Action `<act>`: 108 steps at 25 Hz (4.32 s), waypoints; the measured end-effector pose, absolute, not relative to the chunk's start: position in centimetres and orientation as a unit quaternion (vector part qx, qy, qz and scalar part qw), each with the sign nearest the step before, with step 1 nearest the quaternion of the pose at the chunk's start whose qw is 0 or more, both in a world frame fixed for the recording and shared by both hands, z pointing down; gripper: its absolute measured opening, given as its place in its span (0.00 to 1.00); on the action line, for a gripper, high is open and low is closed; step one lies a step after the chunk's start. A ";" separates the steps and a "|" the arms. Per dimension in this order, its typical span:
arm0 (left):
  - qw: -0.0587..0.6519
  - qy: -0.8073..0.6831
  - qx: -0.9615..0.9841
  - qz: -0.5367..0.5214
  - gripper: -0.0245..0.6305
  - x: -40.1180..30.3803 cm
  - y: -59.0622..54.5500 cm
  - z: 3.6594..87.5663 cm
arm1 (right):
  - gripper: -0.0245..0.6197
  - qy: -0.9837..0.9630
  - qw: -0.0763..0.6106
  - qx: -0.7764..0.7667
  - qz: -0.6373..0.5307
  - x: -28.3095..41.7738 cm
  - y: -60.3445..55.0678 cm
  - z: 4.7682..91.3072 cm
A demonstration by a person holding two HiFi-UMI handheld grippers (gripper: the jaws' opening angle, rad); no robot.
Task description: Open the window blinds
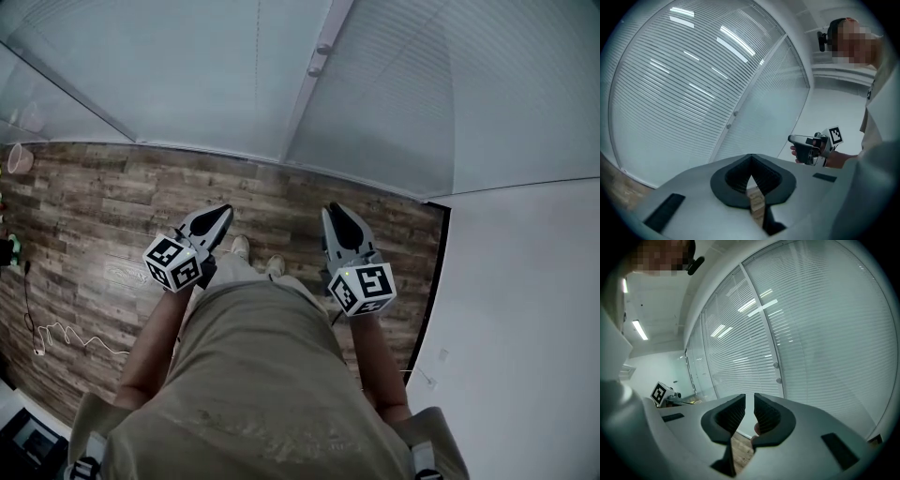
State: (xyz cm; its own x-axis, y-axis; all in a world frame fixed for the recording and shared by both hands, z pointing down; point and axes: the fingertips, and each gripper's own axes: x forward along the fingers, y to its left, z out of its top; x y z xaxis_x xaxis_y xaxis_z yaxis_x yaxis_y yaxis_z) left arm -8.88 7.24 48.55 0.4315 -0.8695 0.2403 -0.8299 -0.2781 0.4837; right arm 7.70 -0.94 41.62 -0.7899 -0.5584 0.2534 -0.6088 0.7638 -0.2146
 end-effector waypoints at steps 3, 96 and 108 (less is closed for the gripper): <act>0.272 -0.501 0.822 -0.009 0.06 -8.8 6.0 48.7 | 0.11 -0.932 0.082 0.322 0.143 6.0 -2.1 41.3; 0.243 -0.565 0.788 -0.009 0.06 -6.3 -5.9 49.3 | 0.11 -0.944 0.179 0.226 0.162 8.7 -14.3 48.6; 0.262 -0.532 0.805 0.021 0.06 -8.3 -7.3 50.5 | 0.11 -0.942 0.219 0.204 0.153 3.8 -15.2 48.7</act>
